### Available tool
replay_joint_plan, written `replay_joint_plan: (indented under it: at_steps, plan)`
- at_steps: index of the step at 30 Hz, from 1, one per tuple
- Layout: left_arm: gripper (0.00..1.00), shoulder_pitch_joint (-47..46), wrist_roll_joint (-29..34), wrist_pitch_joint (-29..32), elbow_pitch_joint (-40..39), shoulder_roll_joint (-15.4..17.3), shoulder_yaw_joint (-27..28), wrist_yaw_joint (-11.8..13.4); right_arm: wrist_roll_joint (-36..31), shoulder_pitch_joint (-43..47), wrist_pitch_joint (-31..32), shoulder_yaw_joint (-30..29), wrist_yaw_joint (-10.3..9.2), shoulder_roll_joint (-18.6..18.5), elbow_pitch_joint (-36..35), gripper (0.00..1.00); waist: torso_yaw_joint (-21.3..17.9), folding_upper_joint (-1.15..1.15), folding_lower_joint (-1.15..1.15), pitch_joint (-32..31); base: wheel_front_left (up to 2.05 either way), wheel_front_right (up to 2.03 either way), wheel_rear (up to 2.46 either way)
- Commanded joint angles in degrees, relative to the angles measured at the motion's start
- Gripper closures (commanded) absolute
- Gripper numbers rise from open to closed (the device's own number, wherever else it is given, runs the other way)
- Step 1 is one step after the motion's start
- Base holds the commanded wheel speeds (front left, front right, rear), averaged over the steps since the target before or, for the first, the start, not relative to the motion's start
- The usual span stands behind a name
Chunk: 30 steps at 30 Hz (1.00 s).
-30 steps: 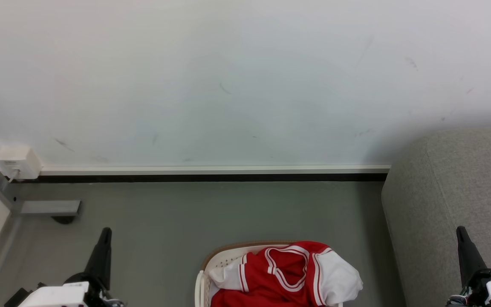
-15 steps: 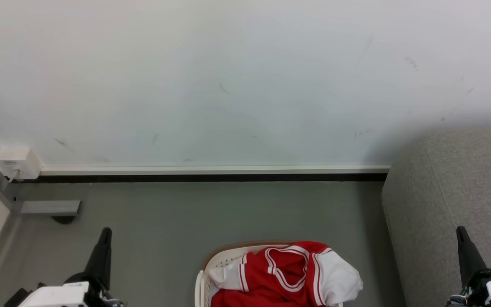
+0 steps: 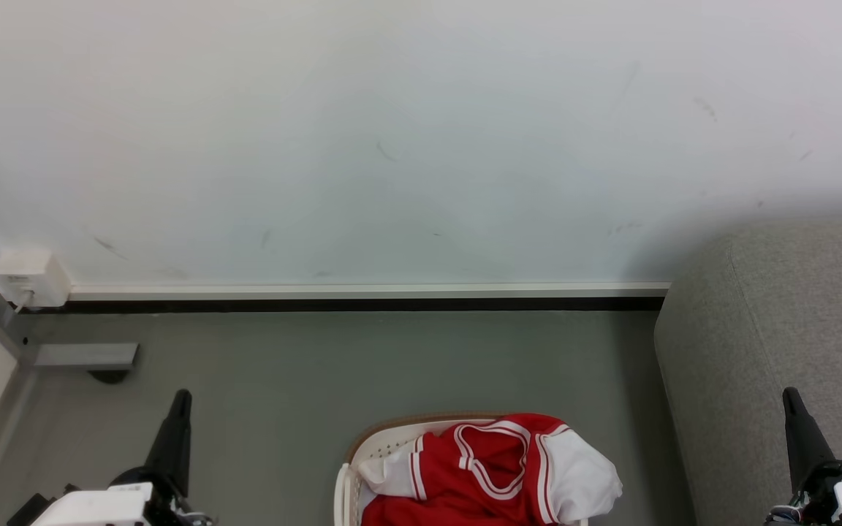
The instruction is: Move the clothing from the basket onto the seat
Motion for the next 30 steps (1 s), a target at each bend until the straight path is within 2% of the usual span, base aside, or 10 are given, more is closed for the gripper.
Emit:
replay_joint_plan:
  at_steps: [1, 20, 21, 30]
  plan:
    - [1.00, -0.48, -0.79, 0.15, -0.17, 0.46, 0.04, -0.06, -0.02, -0.80, 0.08, -0.21, -0.15, -0.42, -0.35, 1.00, 0.00, 0.00, 0.00, 0.00, 0.00, 0.00, 0.00]
    - [1.00, -0.48, -0.79, 0.15, -0.17, 0.46, 0.04, -0.06, -0.02, -0.79, 0.08, -0.21, -0.15, -0.42, -0.35, 1.00, 0.00, 0.00, 0.00, 0.00, 0.00, 0.00, 0.00]
    - [0.00, 0.00, 0.01, -0.01, 0.00, 0.00, 0.00, 0.00, -0.01, 0.00, -0.01, 0.00, 0.00, 0.00, 0.00, 0.00, 0.00, 0.00, 0.00, 0.00, 0.00, 0.00, 0.00]
    - [0.00, 1.43, 0.81, -1.76, 1.31, -0.46, -1.24, 0.00, -0.77, 1.78, -1.76, 1.04, 0.01, 0.63, 0.77, 0.00, 0.02, 0.00, 0.00, 0.02, 0.00, 0.00, 0.00]
